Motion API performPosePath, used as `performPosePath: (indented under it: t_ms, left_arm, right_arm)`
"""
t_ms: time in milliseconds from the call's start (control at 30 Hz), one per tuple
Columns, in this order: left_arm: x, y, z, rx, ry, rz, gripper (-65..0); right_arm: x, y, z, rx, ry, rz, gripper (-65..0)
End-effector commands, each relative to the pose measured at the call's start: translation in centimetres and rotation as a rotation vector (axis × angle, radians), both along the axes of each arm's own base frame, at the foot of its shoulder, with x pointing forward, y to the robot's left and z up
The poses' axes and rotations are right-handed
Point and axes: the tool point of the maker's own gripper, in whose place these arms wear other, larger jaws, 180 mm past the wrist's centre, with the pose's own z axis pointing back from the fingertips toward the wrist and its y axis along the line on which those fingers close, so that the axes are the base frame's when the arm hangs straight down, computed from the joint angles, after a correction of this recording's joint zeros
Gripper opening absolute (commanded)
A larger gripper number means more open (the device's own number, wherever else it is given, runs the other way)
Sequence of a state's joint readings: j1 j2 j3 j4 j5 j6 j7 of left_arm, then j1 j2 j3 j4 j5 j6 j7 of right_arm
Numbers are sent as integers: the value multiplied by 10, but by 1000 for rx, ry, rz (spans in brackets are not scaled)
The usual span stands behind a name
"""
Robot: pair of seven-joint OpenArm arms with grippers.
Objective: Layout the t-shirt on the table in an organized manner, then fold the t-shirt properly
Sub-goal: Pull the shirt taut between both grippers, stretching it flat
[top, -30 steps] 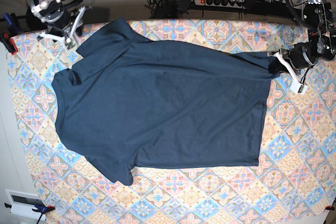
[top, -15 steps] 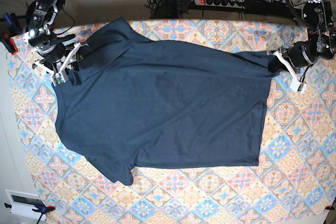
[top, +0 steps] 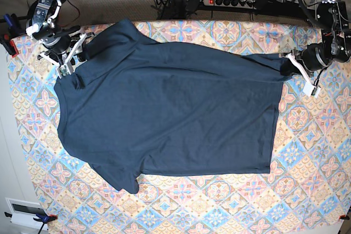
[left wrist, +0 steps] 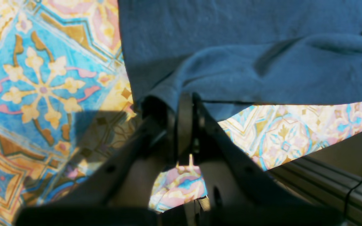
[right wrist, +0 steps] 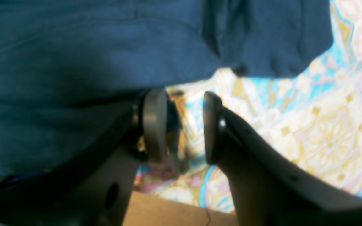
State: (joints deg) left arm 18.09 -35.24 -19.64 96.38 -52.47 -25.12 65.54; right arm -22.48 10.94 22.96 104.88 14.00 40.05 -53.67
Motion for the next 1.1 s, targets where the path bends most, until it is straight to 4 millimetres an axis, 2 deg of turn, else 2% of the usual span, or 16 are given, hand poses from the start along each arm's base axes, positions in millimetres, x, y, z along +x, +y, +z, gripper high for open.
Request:
performPosePath:
  t_ms: [0, 200, 500, 567, 667, 767, 900, 1067]
  left_arm:
    - [8, 4, 12, 9, -38, -4, -650]
    - [8, 4, 12, 7, -38, -4, -650]
    - [8, 4, 12, 7, -38, -4, -650]
    - [8, 4, 12, 7, -39, -4, -650]
    - [8, 4, 12, 7, -39, -4, -650]
    - [8, 4, 12, 7, -39, -4, -650]
    - [7, 4, 11, 7, -36, -4, -650]
    - [6, 4, 10, 8, -32, -4, -650]
  right_arm:
    - [5, -1, 6, 6, -27, 4, -458]
    - [-14, -6, -29, 54, 77, -43, -457]
    - [-22, -6, -38, 62, 112, -53, -466]
    - [-22, -8, -37, 61, 110, -58, -524]
    - [-22, -8, -35, 58, 107, -57, -650]
    - [-36, -19, -35, 58, 127, -96, -643]
    - [-46, -45, -16, 144, 55, -236, -645]
    - [-76, -65, -4, 215, 47, -346, -644]
